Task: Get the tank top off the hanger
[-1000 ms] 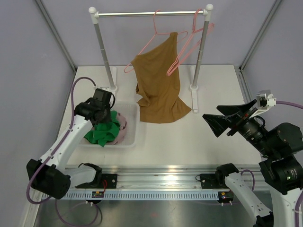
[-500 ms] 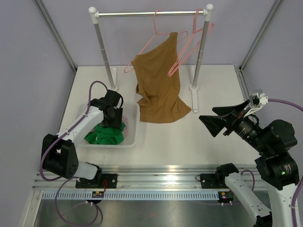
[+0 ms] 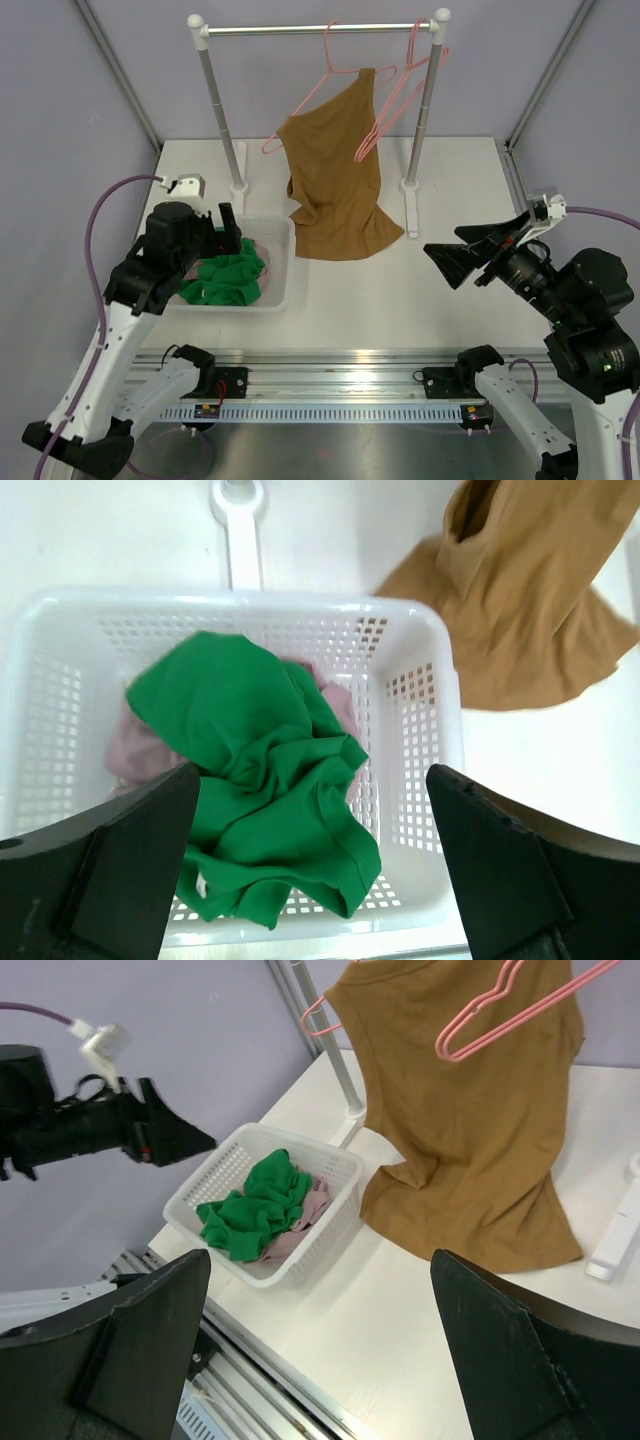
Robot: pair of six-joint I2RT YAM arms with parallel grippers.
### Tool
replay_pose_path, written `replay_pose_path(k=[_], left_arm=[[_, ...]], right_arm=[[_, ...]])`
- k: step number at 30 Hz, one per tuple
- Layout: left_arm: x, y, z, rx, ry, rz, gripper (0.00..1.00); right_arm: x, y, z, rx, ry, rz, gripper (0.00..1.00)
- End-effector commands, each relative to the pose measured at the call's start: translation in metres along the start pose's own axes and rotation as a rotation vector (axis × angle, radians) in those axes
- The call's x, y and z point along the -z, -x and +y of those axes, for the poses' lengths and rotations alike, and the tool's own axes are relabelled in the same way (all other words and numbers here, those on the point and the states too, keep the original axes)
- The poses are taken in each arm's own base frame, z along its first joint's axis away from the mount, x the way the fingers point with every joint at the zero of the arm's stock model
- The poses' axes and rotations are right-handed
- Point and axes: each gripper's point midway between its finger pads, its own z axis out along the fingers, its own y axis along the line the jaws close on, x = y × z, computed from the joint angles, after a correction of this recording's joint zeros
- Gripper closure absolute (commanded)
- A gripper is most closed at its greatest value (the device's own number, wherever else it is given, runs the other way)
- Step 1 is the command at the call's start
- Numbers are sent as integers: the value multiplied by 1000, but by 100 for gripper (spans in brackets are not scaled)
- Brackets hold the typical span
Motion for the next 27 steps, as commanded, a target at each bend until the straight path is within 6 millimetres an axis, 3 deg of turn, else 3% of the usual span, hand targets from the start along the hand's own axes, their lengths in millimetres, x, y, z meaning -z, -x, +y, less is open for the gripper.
replay_pose_path(k=[1, 4, 5, 10, 12, 15, 18, 24, 25, 27], left_arm=[[23, 33, 13, -5, 48, -173, 1], [41, 43, 31, 32, 115, -289, 1], [40, 38, 35, 36, 132, -297, 1], [60, 41, 43, 75, 138, -366, 1], [67, 41, 47, 90, 152, -378, 1], [71, 34, 40, 75, 99, -360, 1], [69, 23, 35, 76, 68, -323, 1], [63, 8, 27, 92, -7, -349, 1], [63, 9, 25, 104, -20, -365, 1], [58, 1, 20, 102, -52, -354, 1]], right_arm=[[9, 17, -5, 65, -68, -34, 1], [14, 18, -18, 84, -143, -40, 0], [16, 19, -20, 86, -161, -47, 0], [25, 21, -33, 95, -248, -65, 1], [25, 22, -32, 88, -243, -77, 1], [17, 20, -10, 41, -111, -80, 0], [5, 25, 2, -8, -39, -78, 1], [-48, 51, 29, -183, 178, -63, 0], [-67, 57, 22, -209, 167, -46, 0], [-86, 69, 14, -243, 139, -56, 0]])
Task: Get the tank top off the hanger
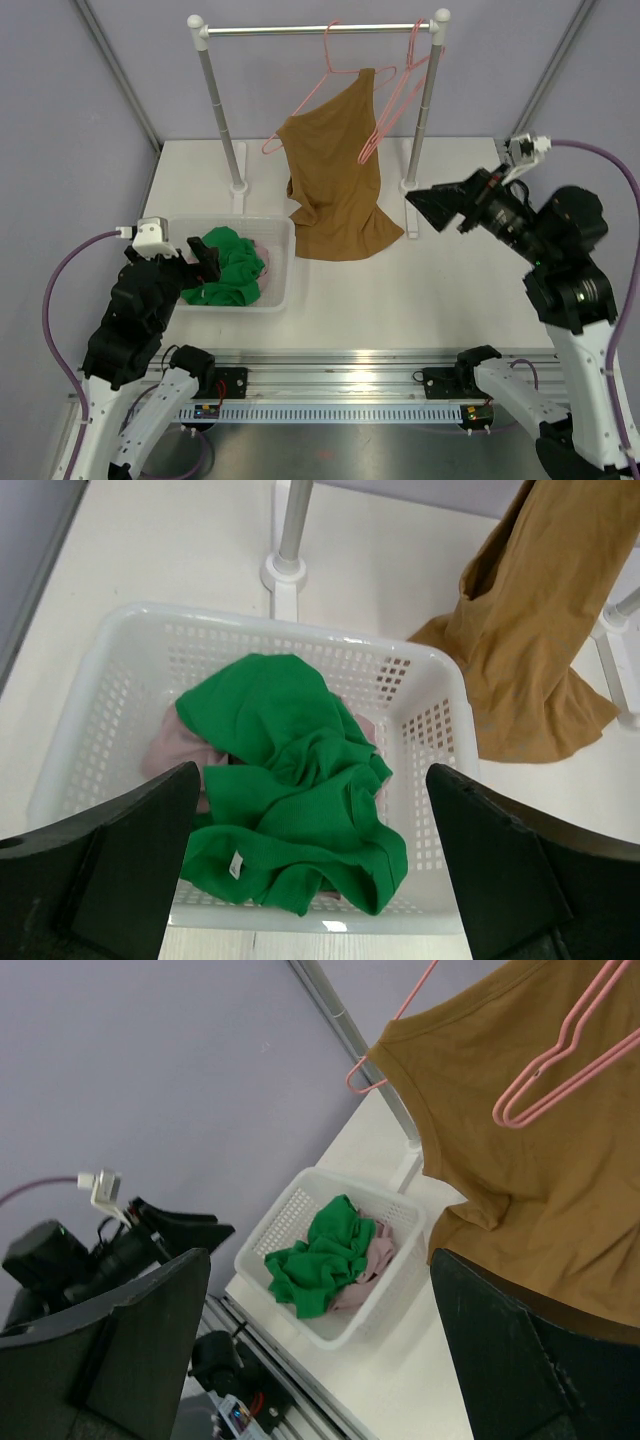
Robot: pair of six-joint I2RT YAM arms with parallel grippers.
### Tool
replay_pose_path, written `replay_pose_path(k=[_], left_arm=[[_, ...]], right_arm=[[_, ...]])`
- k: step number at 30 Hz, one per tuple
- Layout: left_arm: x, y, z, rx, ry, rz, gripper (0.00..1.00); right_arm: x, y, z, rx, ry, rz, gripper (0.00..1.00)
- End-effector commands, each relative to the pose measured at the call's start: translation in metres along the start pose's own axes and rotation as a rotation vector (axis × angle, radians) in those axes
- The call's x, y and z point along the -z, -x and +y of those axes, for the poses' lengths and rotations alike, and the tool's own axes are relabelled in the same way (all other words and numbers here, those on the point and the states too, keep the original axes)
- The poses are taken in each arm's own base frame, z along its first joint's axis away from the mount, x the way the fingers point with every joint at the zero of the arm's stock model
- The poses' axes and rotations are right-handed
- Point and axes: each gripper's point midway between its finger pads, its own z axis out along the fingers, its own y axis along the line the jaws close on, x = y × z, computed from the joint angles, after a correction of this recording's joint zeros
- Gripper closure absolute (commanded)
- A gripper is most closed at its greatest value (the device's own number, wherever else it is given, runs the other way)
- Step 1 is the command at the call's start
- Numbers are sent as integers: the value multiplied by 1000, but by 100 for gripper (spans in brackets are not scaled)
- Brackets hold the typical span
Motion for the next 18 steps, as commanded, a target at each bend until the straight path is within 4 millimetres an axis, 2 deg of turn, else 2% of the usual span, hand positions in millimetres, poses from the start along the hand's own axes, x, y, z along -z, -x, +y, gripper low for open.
replay_pose_path(k=[1, 2, 3, 5, 6, 7, 8, 9, 11, 12, 13, 14, 15, 17, 18], left_arm=[[-1, 5, -15, 46, -82, -43, 1], [-1, 4, -16, 46, -86, -40, 1], [-1, 3, -16, 45, -86, -39, 1], [-3, 1, -16, 34, -86, -31, 1], [-4, 0, -16, 32, -87, -25, 1], [-7, -2, -17, 24, -86, -10, 1], [-8, -3, -19, 21, -99, 0, 1], [-9, -5, -20, 17, -100, 12, 1], [-12, -8, -22, 9, -106, 30, 1], [-13, -9, -23, 7, -109, 36, 1], [-13, -11, -25, 3, -119, 44, 1], [-13, -11, -26, 2, -126, 44, 1], [-13, -11, -26, 2, -129, 42, 1], [-12, -11, -27, 2, -138, 36, 1], [-12, -10, -27, 1, -140, 34, 1]], right_arm=[[-52, 32, 3, -115, 60, -17, 0], [-62, 37, 1, -131, 52, -25, 2], [-81, 42, 1, -134, 44, -23, 5], [-102, 39, 6, -111, 20, -4, 6], [-124, 47, -2, -89, -36, -33, 6], [-136, 43, 5, -85, -27, -21, 8], [-148, 42, 0, -93, -52, -17, 10], [-168, 45, -12, -112, -108, -36, 11], [-187, 42, -14, -107, -137, -48, 14], [-203, 44, -28, -94, -204, -80, 14], [-212, 40, -24, -82, -209, -81, 15], [-216, 53, -26, -52, -238, -132, 15], [-234, 43, -35, -38, -264, -115, 16], [-249, 41, -41, -6, -300, -112, 17], [-265, 44, -45, 30, -308, -116, 17]])
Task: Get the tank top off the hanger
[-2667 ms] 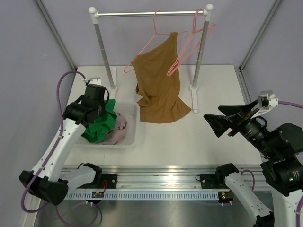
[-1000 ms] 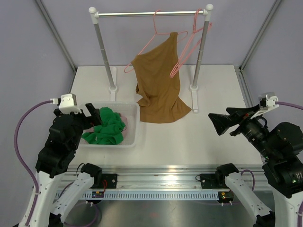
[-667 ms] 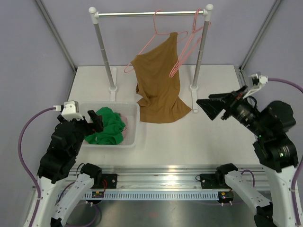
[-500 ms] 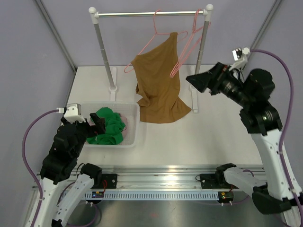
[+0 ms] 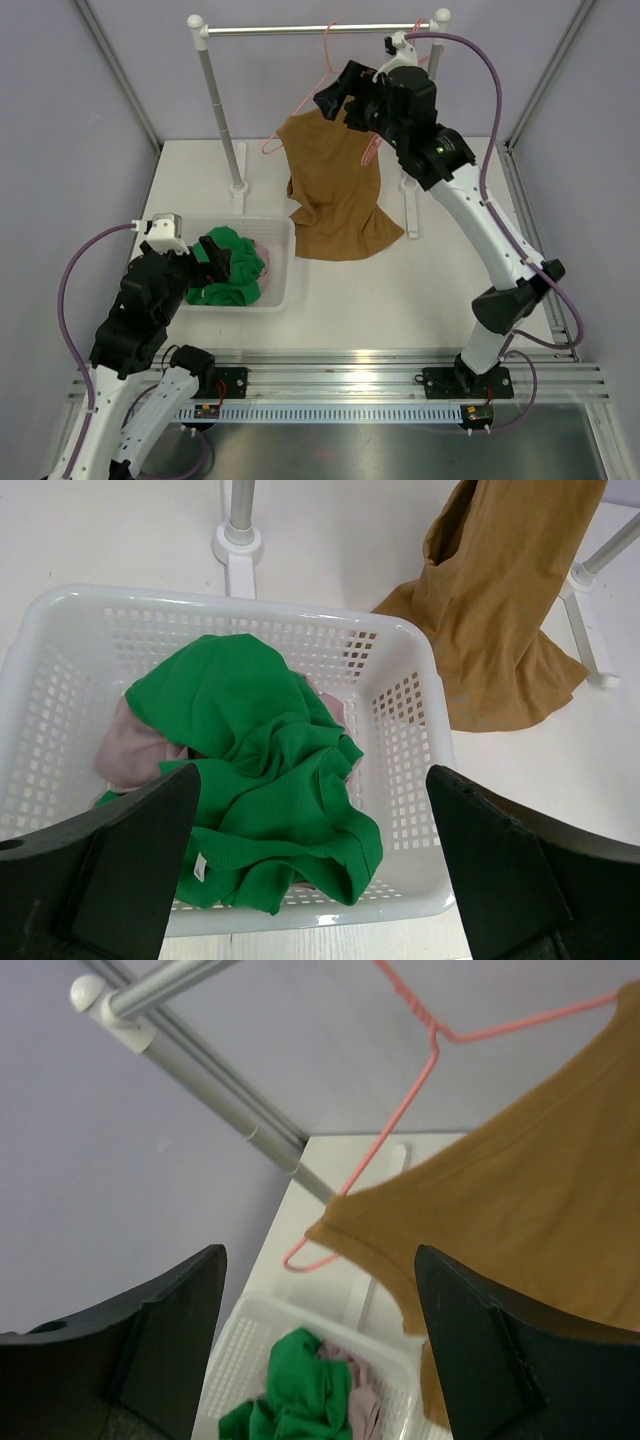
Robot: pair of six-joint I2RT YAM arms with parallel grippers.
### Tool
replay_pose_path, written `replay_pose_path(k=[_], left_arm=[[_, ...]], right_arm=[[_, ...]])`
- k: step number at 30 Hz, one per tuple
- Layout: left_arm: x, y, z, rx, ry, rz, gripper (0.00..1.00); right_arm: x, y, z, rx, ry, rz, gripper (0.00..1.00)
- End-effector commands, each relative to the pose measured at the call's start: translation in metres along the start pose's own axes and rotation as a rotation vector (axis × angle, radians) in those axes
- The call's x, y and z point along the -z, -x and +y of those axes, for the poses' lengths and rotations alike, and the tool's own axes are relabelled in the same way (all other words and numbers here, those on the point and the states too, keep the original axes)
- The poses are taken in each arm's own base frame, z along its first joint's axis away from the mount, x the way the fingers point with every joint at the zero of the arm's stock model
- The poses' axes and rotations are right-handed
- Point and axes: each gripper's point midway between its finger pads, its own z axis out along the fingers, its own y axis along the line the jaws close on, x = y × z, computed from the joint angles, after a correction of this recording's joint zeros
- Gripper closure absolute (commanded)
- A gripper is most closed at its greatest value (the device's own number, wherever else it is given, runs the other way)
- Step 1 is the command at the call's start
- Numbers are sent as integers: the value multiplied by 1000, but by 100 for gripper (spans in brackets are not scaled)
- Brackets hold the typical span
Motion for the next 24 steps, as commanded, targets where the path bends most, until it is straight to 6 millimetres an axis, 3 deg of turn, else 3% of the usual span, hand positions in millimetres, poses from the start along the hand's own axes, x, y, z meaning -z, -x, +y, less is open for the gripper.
replay_pose_path(k=[1, 3, 5, 6, 14, 18, 20, 24], left_arm=[[-1, 9, -10, -6, -54, -41, 1], [-1, 10, -11, -9, -63, -40, 1], [-2, 9, -12, -9, -69, -35, 1], [-1, 10, -13, -9, -72, -39, 1], [-2, 5, -22, -17, -125, -20, 1], [-3, 5, -23, -20, -134, -16, 1], [-3, 4, -24, -20, -140, -15, 1], [-3, 3, -25, -21, -144, -9, 1]], right_arm=[[-28, 32, -1, 98, -86, -135, 17], [-48, 33, -10, 134, -139, -136, 17], [-55, 38, -13, 149, -172, -144, 17], [-72, 22, -24, 155, -192, -115, 17], [-129, -5, -43, 217, -197, -133, 22], [-137, -9, -61, 262, -269, -142, 34], [-135, -12, -68, 280, -292, -135, 44], [-129, -11, -65, 282, -282, -138, 51]])
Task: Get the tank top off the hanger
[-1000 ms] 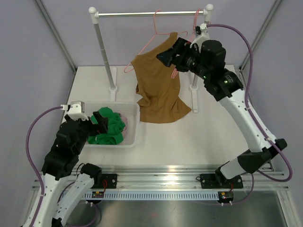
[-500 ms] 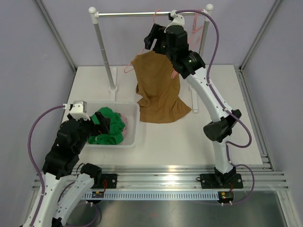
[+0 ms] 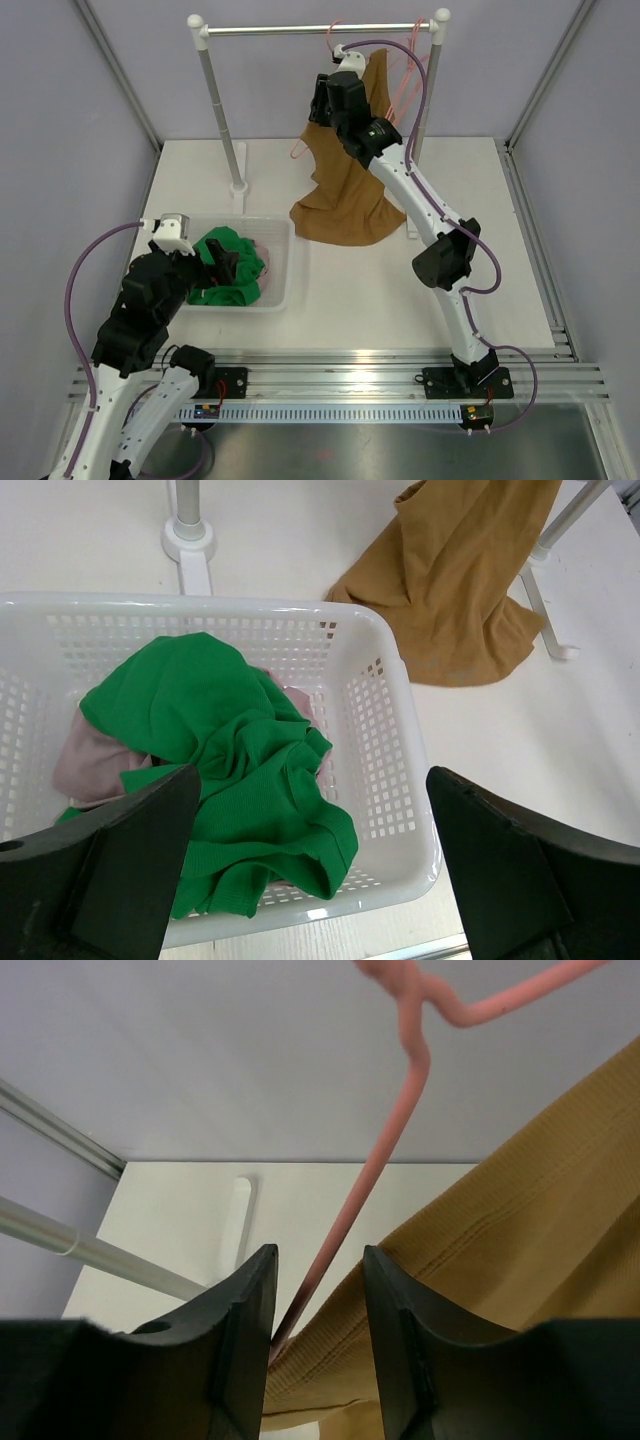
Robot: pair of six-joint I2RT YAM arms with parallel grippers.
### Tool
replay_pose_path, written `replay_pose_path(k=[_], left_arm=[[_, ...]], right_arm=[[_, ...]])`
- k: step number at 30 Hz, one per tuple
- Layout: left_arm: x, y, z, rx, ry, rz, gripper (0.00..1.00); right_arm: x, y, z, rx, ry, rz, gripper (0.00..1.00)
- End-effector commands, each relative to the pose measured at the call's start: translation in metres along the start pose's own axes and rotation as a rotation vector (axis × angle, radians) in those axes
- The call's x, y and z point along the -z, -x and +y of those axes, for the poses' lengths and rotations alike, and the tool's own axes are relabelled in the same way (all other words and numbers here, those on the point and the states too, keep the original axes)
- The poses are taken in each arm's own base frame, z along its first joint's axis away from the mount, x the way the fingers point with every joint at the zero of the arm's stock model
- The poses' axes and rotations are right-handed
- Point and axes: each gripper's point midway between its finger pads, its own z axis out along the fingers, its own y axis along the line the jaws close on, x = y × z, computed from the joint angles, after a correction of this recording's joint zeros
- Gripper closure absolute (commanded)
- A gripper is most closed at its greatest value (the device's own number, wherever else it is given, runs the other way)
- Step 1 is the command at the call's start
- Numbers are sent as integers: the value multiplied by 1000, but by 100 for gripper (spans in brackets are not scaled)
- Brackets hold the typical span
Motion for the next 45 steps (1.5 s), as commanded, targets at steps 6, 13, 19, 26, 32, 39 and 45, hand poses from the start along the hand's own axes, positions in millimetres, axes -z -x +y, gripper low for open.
replay_pose_path(k=[6, 13, 19, 26, 32, 39, 45], left_arm=[[-5, 7, -8, -11, -42, -19, 1], [-6, 6, -8, -12, -41, -11, 1], [-7, 5, -8, -12, -40, -8, 1], [-8, 4, -8, -12, -39, 0, 1], [-8, 4, -8, -12, -43, -1, 1], [-8, 4, -8, -12, -43, -1, 1], [-6, 6, -8, -12, -42, -11, 1]], right_arm=[[37, 57, 14, -4, 55, -105, 67], [50, 62, 14, 5, 67, -91, 69], [65, 68, 9, 23, 64, -91, 86], [58, 55, 5, 73, 46, -45, 91], [62, 51, 1, 87, 40, -33, 97], [77, 65, 8, 70, 90, -63, 100], [73, 54, 0, 101, 55, -40, 100]])
